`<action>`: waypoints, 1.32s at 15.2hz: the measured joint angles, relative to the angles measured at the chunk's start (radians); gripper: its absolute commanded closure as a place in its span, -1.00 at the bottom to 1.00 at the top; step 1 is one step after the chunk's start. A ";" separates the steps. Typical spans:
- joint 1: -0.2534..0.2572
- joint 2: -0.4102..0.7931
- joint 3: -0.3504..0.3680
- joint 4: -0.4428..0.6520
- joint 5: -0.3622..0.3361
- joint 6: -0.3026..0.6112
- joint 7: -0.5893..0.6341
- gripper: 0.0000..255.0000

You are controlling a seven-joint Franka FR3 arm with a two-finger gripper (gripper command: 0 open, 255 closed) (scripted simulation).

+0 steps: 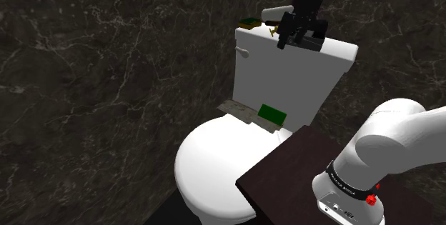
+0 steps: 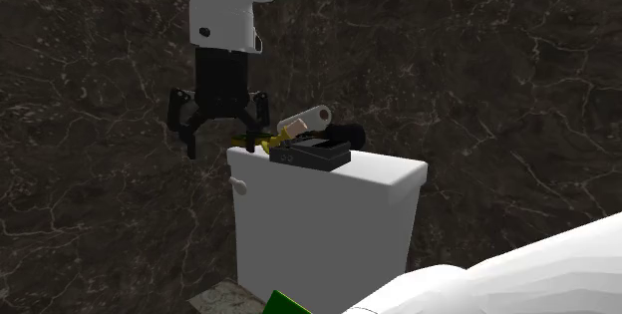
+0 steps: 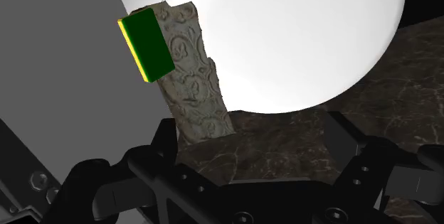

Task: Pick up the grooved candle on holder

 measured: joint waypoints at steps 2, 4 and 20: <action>-0.001 0.014 -0.015 0.011 -0.006 -0.001 -0.021 -1.00; 0.001 0.059 -0.059 0.057 -0.022 -0.015 -0.089 -1.00; 0.025 0.701 -0.416 0.746 0.026 -0.227 -0.787 -1.00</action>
